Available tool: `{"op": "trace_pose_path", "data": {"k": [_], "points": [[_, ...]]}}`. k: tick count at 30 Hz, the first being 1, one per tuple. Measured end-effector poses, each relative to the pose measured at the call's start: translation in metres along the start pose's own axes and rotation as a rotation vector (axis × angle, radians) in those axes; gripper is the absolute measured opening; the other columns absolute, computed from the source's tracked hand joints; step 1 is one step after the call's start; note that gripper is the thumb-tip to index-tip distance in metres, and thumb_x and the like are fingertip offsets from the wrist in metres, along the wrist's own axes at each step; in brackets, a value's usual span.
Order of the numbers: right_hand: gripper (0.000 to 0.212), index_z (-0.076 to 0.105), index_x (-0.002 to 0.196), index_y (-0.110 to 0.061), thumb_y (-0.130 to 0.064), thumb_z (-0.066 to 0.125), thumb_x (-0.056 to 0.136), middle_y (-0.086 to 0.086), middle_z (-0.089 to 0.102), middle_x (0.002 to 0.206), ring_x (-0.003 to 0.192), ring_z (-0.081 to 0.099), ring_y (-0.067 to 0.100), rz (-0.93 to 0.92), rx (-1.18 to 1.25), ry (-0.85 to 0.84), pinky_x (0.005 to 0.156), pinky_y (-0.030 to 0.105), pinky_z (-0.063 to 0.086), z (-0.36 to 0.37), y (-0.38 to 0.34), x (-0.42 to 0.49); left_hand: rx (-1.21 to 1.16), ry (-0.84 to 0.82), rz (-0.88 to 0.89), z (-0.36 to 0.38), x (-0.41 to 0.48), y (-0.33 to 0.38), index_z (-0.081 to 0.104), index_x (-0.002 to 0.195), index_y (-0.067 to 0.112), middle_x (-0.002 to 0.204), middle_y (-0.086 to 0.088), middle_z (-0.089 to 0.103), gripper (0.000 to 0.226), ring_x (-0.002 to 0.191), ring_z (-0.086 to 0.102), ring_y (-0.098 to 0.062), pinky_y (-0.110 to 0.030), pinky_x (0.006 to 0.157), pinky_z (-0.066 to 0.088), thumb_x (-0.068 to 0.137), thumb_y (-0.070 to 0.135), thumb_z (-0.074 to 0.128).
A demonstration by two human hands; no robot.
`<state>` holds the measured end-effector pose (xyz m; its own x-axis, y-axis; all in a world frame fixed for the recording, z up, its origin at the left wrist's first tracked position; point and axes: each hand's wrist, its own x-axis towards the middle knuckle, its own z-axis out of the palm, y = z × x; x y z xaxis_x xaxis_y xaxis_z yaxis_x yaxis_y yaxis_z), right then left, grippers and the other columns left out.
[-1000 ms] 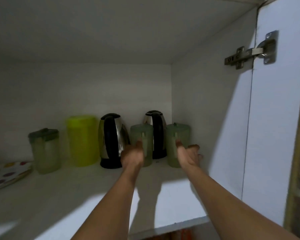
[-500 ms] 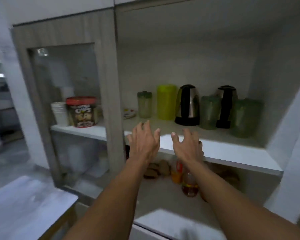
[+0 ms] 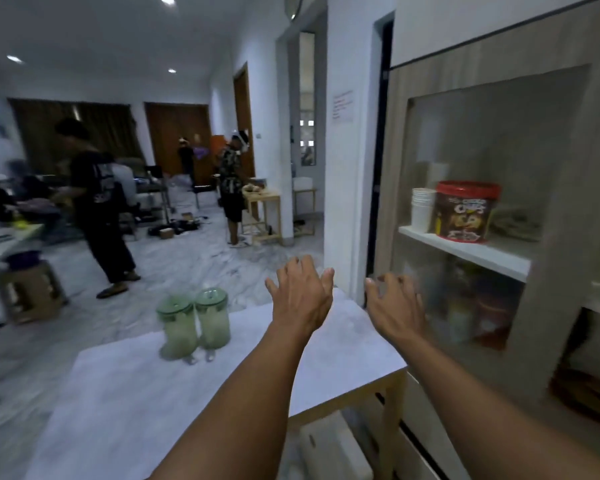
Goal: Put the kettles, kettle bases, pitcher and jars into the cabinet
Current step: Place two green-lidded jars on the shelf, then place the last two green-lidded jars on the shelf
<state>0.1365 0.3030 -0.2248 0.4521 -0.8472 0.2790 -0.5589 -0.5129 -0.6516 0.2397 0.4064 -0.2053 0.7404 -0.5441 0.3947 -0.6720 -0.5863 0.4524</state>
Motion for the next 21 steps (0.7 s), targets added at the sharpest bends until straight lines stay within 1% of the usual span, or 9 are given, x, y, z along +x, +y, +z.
{"op": "trace_pose_path", "data": {"k": [2,6,10,13,17,21], "points": [[0.045,0.052,0.127,-0.026,-0.053,0.034,0.096,0.003,0.039,0.146,0.126,0.046,0.035,-0.059,0.033,-0.077,0.102,0.052,0.04,0.046,-0.043,-0.005,0.043,0.023,-0.08,-0.021,0.011,-0.058,0.041,0.14,0.016,0.145,-0.01,0.041,0.052,0.133,0.038,-0.034,-0.056,0.11,0.024,0.1,0.049,0.032],[0.043,0.048,0.13,-0.027,-0.052,0.033,0.098,0.0,0.036,0.147,0.126,0.044,0.033,-0.161,0.011,-0.221,0.099,0.049,0.037,0.128,-0.114,-0.02,0.109,0.05,-0.242,-0.054,0.029,-0.161,0.039,0.142,0.016,0.147,-0.01,0.039,0.054,0.133,0.038,-0.034,-0.054,0.11,0.026,0.101,0.049,0.031],[0.049,0.044,0.135,-0.026,-0.055,0.03,0.098,0.0,0.036,0.148,0.126,0.045,0.032,-0.187,-0.035,-0.361,0.099,0.048,0.037,0.198,-0.158,-0.029,0.141,0.03,-0.357,-0.06,0.042,-0.24,0.046,0.134,0.016,0.139,-0.01,0.044,0.048,0.129,0.041,-0.033,-0.053,0.109,0.027,0.1,0.048,0.033],[0.051,0.043,0.136,-0.023,-0.055,0.029,0.099,0.002,0.037,0.147,0.126,0.046,0.033,-0.18,-0.063,-0.437,0.1,0.048,0.037,0.246,-0.176,-0.025,0.139,-0.004,-0.446,-0.05,0.056,-0.284,0.047,0.131,0.016,0.137,-0.01,0.045,0.046,0.128,0.042,-0.033,-0.054,0.11,0.027,0.1,0.047,0.033],[0.052,0.043,0.136,-0.018,-0.053,0.03,0.099,0.005,0.041,0.144,0.125,0.048,0.034,-0.168,-0.075,-0.515,0.101,0.048,0.039,0.3,-0.187,-0.004,0.114,-0.068,-0.542,-0.022,0.077,-0.324,0.045,0.133,0.014,0.136,-0.01,0.045,0.046,0.13,0.042,-0.032,-0.056,0.11,0.027,0.1,0.045,0.034],[0.051,0.043,0.133,-0.015,-0.051,0.035,0.098,0.008,0.045,0.138,0.122,0.05,0.035,-0.147,-0.086,-0.591,0.1,0.047,0.042,0.353,-0.185,0.035,0.091,-0.138,-0.647,0.018,0.108,-0.355,0.046,0.131,0.011,0.135,-0.01,0.047,0.047,0.129,0.044,-0.032,-0.053,0.109,0.031,0.1,0.045,0.036]]}}
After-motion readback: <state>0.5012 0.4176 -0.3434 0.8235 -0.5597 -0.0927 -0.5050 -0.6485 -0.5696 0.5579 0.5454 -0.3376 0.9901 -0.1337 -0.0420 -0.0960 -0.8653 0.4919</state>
